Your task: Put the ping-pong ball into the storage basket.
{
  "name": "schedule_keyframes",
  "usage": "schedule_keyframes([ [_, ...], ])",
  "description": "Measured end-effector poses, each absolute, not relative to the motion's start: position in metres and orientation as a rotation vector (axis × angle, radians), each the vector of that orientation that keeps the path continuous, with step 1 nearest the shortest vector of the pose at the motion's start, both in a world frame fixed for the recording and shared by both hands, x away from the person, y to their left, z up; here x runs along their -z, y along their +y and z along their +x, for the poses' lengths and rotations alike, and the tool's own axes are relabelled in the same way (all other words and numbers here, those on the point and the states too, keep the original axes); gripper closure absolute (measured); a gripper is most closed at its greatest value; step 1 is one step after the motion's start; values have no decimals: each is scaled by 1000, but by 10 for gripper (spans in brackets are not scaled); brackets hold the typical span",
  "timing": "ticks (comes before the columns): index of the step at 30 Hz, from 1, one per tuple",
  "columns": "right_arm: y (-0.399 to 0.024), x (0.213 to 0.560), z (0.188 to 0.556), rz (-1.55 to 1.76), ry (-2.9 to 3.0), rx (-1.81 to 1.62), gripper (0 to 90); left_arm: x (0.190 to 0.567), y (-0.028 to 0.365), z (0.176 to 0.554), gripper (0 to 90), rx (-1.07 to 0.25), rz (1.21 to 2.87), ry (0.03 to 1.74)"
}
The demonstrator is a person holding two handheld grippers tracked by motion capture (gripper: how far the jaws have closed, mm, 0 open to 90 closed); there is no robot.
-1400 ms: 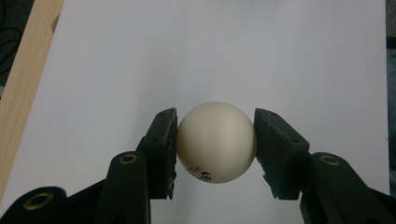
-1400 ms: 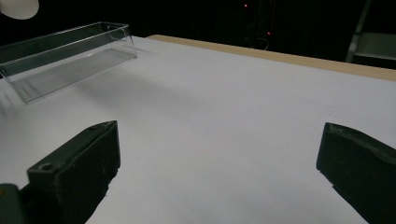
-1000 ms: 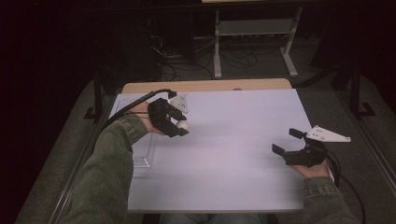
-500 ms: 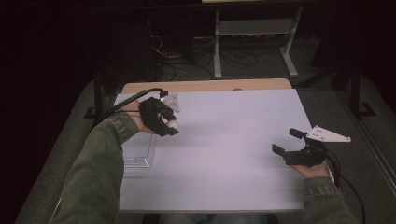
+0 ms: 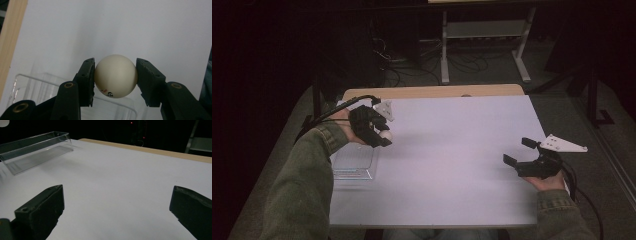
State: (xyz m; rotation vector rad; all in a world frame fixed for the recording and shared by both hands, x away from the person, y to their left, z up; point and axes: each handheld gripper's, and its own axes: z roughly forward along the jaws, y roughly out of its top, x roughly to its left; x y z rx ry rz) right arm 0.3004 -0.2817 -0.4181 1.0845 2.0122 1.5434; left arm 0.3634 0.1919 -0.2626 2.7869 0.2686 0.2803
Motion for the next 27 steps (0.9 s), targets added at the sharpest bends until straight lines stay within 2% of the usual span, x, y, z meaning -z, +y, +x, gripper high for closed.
schedule_keyframes([
  [27, -283, 419, 301, 1091, 2013, -1540, 0, 272, 239, 362, 515, -209, 2879, 440],
])
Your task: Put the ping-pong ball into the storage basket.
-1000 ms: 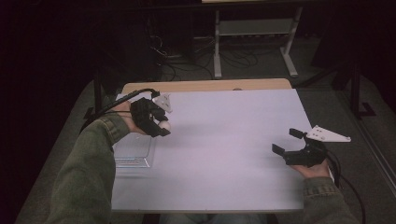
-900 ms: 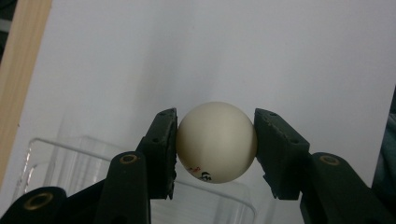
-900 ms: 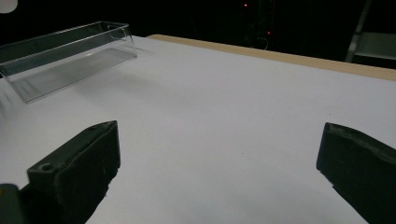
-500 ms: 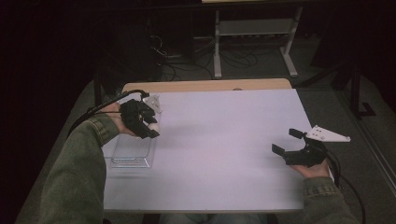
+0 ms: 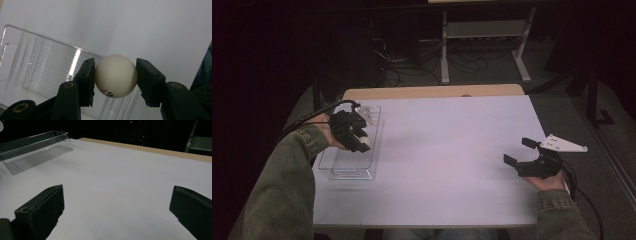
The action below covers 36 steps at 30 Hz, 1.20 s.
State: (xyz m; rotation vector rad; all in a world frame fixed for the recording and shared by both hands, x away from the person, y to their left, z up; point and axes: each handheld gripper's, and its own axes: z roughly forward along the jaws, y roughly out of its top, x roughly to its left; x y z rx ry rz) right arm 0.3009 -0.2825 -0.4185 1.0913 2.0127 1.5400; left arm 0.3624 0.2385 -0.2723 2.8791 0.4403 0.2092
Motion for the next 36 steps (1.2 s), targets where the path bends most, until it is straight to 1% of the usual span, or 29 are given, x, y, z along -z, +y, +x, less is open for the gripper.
schedule_keyframes([
  [12, -284, 418, 300, 1094, 2005, -1540, 0, 282, 255, 365, 514, -197, 2928, 514],
  [14, -284, 417, 300, 1092, 2000, -1542, 0, 286, 256, 365, 514, -219, 2934, 515],
  [19, -285, 417, 299, 1094, 1998, -1539, 0, 292, 259, 364, 514, -220, 2925, 508],
  [26, -285, 417, 299, 1097, 2001, -1535, 0, 298, 257, 366, 514, -192, 2938, 489],
  [36, -286, 418, 299, 1095, 2003, -1531, 0, 312, 257, 371, 514, -132, 2939, 509],
])
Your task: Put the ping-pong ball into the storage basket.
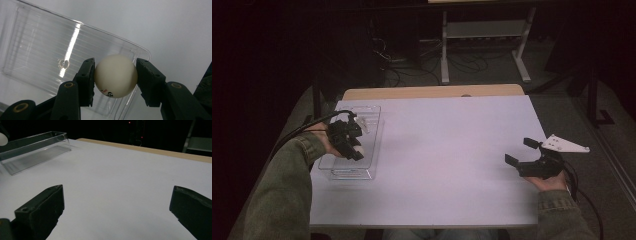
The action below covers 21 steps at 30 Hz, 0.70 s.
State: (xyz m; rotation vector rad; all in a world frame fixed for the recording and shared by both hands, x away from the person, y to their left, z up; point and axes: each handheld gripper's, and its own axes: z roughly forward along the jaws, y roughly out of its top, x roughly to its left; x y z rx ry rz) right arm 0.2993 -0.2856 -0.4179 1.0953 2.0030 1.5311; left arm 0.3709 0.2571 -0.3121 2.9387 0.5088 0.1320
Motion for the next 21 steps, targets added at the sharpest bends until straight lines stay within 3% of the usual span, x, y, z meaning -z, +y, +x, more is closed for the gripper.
schedule_keyframes([
  [21, -286, 418, 298, 1097, 2004, -1530, 0, 335, 256, 380, 514, -77, 2944, 514],
])
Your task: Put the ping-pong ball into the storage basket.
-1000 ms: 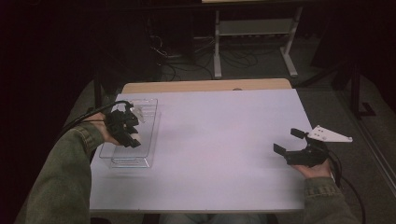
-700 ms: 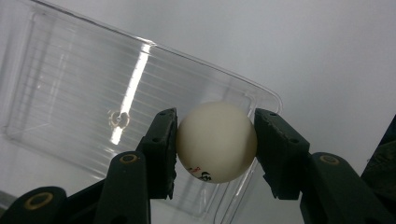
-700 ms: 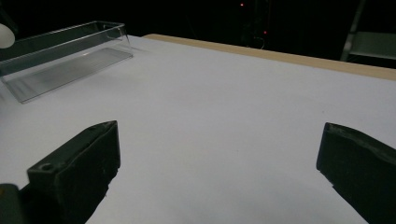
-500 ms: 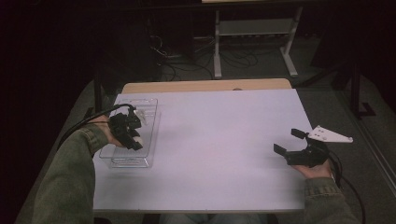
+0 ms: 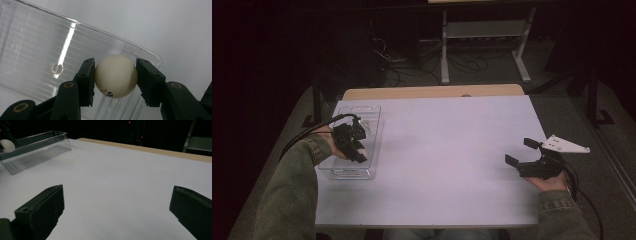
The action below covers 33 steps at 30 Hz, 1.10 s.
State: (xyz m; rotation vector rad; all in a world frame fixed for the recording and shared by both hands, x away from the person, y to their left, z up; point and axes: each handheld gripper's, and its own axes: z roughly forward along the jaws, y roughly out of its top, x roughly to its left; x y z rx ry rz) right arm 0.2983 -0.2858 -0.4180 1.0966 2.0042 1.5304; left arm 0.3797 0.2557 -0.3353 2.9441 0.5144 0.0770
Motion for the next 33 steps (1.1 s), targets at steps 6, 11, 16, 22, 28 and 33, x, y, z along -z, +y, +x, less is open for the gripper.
schedule_keyframes([
  [6, -286, 418, 298, 1096, 2005, -1530, 0, 342, 259, 383, 515, -77, 2949, 533],
  [11, -286, 418, 298, 1096, 2006, -1530, 0, 349, 263, 386, 514, -69, 2934, 554],
  [16, -286, 418, 298, 1098, 2006, -1531, 0, 355, 262, 386, 514, -61, 2939, 549],
  [22, -285, 419, 299, 1096, 2011, -1528, 0, 363, 260, 388, 514, -48, 2944, 545],
  [28, -286, 419, 299, 1101, 2018, -1520, 0, 368, 259, 389, 513, -35, 2954, 535],
  [33, -286, 419, 299, 1100, 2019, -1519, 0, 371, 257, 391, 513, -31, 2977, 522],
])
